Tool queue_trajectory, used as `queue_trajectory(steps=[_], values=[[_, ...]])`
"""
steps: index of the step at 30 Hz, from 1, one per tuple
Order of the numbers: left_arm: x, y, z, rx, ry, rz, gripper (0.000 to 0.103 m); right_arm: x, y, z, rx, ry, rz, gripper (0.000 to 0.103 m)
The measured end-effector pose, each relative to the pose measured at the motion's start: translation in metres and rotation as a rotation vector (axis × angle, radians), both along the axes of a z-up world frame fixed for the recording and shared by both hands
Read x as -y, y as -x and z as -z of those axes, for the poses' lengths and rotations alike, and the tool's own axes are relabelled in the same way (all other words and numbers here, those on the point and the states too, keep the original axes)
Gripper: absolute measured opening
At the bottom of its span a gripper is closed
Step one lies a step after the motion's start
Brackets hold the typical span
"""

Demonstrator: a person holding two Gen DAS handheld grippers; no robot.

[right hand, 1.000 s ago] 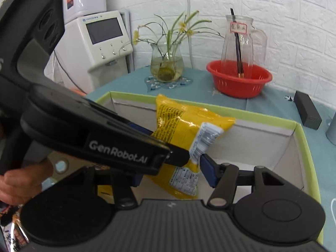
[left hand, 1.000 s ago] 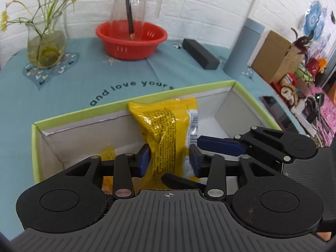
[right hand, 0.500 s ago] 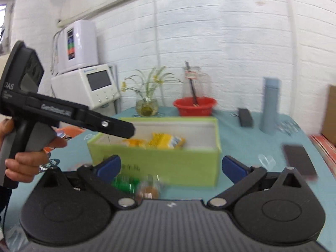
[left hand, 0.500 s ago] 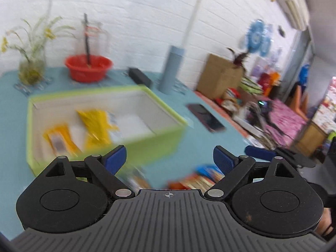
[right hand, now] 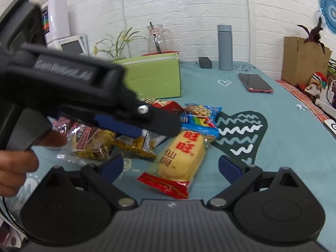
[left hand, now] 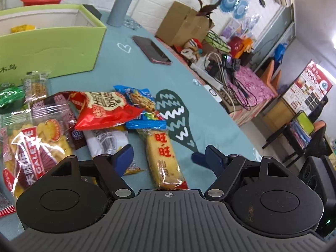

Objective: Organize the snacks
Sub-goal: 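Grasp the Wangwang cake packet with the left tool, then place the Wangwang cake packet into the green box and open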

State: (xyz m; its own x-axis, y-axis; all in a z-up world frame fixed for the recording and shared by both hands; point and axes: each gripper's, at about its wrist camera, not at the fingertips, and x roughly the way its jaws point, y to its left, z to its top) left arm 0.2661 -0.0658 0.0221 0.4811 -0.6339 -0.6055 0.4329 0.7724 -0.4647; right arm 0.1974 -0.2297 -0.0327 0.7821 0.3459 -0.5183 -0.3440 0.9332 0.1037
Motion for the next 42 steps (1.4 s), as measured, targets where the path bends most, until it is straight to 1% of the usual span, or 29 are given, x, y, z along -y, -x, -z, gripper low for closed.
queue_trajectory(steps=[3, 5, 8, 10, 11, 12, 13, 14, 15, 18, 21, 23, 26, 28, 30, 34, 38, 39, 41, 42], values=[[0.013, -0.003, 0.002, -0.001, -0.022, 0.017, 0.06, 0.003, -0.002, 0.003, -0.003, -0.018, -0.009, 0.089], [0.021, -0.008, 0.009, -0.017, -0.059, 0.022, 0.056, 0.006, -0.004, 0.004, -0.007, -0.033, -0.004, 0.087], [0.028, -0.016, 0.023, -0.06, -0.102, 0.028, 0.046, 0.008, -0.007, 0.006, -0.012, -0.025, 0.017, 0.086], [0.031, -0.015, 0.029, -0.068, -0.117, 0.034, 0.036, 0.006, -0.01, 0.009, -0.019, -0.019, 0.02, 0.079], [0.032, -0.014, 0.029, -0.058, -0.127, 0.036, 0.032, 0.005, -0.011, 0.011, -0.031, -0.015, 0.014, 0.069], [0.033, -0.014, 0.029, -0.058, -0.132, 0.043, 0.026, 0.003, -0.01, 0.013, -0.02, -0.005, 0.011, 0.063], [0.031, -0.014, 0.03, -0.066, -0.128, 0.044, 0.024, 0.0, -0.009, 0.012, -0.015, 0.02, 0.016, 0.062], [0.028, -0.013, 0.029, -0.077, -0.112, 0.044, 0.023, 0.0, -0.008, 0.011, -0.017, 0.03, 0.018, 0.059], [0.025, -0.011, 0.025, -0.081, -0.091, 0.046, 0.023, 0.002, -0.006, 0.008, -0.018, 0.019, 0.02, 0.056], [0.016, -0.01, 0.003, -0.054, -0.036, 0.049, 0.023, 0.006, -0.001, -0.01, 0.01, -0.007, 0.013, 0.056], [0.005, -0.021, -0.025, -0.001, -0.028, 0.028, 0.024, -0.001, -0.007, -0.034, 0.073, 0.022, -0.01, 0.057], [-0.007, -0.039, -0.042, 0.034, -0.038, -0.004, 0.024, -0.012, -0.025, -0.047, 0.115, 0.05, -0.04, 0.057], [-0.03, -0.073, -0.064, 0.082, -0.07, -0.091, 0.022, -0.034, -0.067, -0.065, 0.163, 0.073, -0.114, 0.057], [-0.049, -0.102, -0.073, 0.096, -0.085, -0.145, 0.022, -0.051, -0.103, -0.074, 0.183, 0.08, -0.161, 0.057], [-0.068, -0.134, -0.077, 0.091, -0.09, -0.19, 0.022, -0.07, -0.141, -0.08, 0.195, 0.092, -0.206, 0.057], [-0.095, -0.196, -0.068, 0.049, -0.105, -0.248, 0.021, -0.101, -0.217, -0.081, 0.157, 0.089, -0.264, 0.057], [-0.109, -0.241, -0.046, 0.001, -0.13, -0.269, 0.021, -0.124, -0.272, -0.066, 0.084, 0.101, -0.291, 0.058], [-0.111, -0.246, -0.042, -0.008, -0.131, -0.272, 0.022, -0.128, -0.281, -0.062, 0.068, 0.105, -0.295, 0.06], [-0.115, -0.252, -0.04, -0.006, -0.139, -0.278, 0.03, -0.13, -0.293, -0.056, 0.049, 0.102, -0.297, 0.062], [-0.115, -0.249, -0.043, 0.014, -0.152, -0.285, 0.038, -0.131, -0.292, -0.055, 0.049, 0.095, -0.295, 0.063]])
